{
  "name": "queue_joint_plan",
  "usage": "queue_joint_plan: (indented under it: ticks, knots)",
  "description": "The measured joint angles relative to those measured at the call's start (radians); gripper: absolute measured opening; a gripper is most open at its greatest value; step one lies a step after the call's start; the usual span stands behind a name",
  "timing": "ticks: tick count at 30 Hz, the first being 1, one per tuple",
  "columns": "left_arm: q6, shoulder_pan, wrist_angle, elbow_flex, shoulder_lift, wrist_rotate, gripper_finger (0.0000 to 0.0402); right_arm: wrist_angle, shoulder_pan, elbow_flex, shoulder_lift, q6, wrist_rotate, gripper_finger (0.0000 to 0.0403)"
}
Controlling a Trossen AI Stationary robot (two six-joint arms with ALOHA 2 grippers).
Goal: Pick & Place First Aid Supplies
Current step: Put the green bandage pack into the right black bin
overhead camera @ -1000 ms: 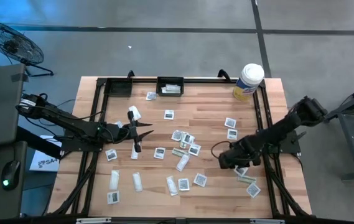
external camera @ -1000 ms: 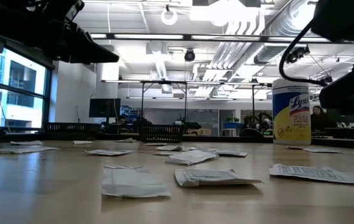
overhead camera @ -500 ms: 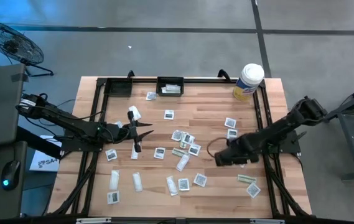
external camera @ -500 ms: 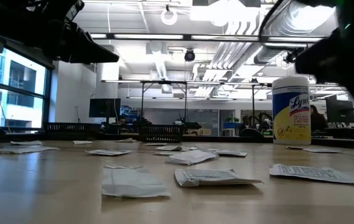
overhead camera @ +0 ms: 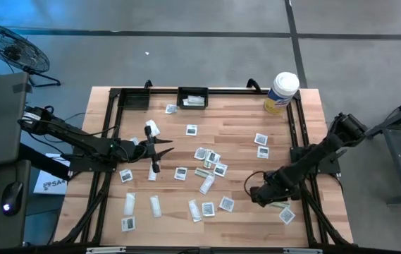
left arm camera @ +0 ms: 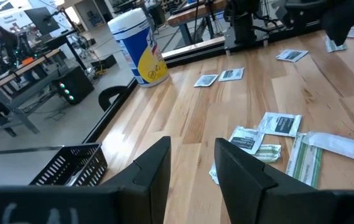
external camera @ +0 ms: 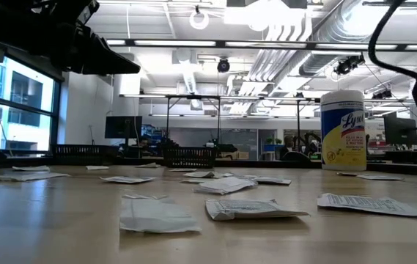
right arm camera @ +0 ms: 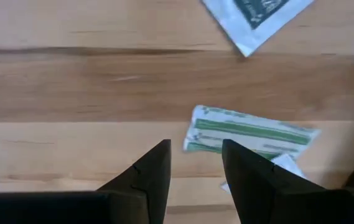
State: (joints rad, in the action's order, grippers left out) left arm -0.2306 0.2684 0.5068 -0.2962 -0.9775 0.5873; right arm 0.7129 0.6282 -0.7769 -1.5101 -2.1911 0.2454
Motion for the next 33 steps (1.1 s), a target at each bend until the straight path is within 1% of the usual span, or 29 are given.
queue_joint_plan:
  ticks: [6, 9, 12, 21, 23, 25, 30, 31, 33]
  knots:
    - [0.000, 0.000, 0.000, 0.000, 0.000, 0.000, 0.0121, -0.181, -0.006, 0.099, 0.000, 0.000, 0.028, 0.0137]
    - [0.000, 0.000, 0.000, 0.000, 0.000, 0.000, 0.0121, -0.216, -0.007, 0.122, 0.002, -0.001, 0.040, 0.0128]
    - [0.000, 0.000, 0.000, 0.000, 0.000, 0.000, 0.0121, -0.217, -0.007, 0.125, 0.002, 0.000, 0.049, 0.0105]
    - [0.000, 0.000, 0.000, 0.000, 0.000, 0.000, 0.0121, -0.213, -0.008, 0.126, 0.001, 0.001, 0.049, 0.0010]
    - [0.000, 0.000, 0.000, 0.000, 0.000, 0.000, 0.0121, -0.205, -0.013, 0.117, 0.000, 0.019, 0.050, 0.0004]
    - [0.000, 0.000, 0.000, 0.000, 0.000, 0.000, 0.0121, -0.194, -0.020, 0.099, -0.003, 0.043, 0.042, 0.0006]
    - [0.006, 0.000, -0.002, 0.000, 0.000, -0.001, 0.0121, -0.116, -0.048, 0.012, -0.003, 0.098, 0.037, 0.0001]
    - [0.018, 0.000, -0.010, 0.000, 0.000, -0.012, 0.0121, -0.094, -0.053, -0.005, -0.003, 0.107, 0.034, 0.0002]
    - [0.033, 0.000, -0.030, 0.000, 0.000, -0.076, 0.0121, -0.058, -0.059, -0.043, -0.003, 0.130, 0.018, 0.0004]
